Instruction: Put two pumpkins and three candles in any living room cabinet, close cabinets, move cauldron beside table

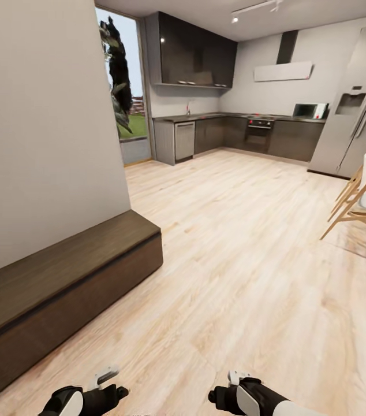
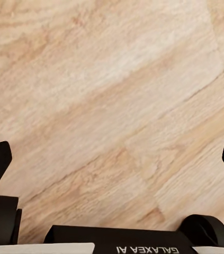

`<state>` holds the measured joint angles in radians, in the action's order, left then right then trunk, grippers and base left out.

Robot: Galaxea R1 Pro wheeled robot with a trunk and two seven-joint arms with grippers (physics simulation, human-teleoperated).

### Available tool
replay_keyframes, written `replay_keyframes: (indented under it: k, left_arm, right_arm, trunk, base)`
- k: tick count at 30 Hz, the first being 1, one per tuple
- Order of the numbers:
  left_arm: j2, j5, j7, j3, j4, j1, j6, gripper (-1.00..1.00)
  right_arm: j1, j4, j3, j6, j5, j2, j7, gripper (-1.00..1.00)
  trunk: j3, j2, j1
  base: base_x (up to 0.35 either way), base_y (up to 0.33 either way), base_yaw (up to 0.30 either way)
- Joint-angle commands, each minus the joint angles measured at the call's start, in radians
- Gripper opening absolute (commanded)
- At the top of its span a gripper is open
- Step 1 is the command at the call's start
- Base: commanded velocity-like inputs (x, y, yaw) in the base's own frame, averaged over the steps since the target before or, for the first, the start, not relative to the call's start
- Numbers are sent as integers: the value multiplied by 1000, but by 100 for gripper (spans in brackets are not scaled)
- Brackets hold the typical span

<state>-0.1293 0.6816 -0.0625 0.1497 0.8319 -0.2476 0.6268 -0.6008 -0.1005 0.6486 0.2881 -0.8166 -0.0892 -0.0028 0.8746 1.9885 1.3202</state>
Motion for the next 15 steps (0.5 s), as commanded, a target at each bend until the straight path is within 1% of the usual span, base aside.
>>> replay_keyframes:
  k: [1, 15]
  left_arm:
    - [-1, 9, -7, 4, 1, -1, 2, 100]
    - [-1, 9, -7, 4, 1, -1, 2, 100]
  right_arm:
    - [-1, -1, 6, 3, -4, 0, 0, 100]
    - [-1, -1, 6, 0, -4, 0, 0, 100]
  trunk:
    - [2, 0, 0]
    - [14, 0, 0]
  base:
    - [0, -2, 266]
    - [0, 0, 266]
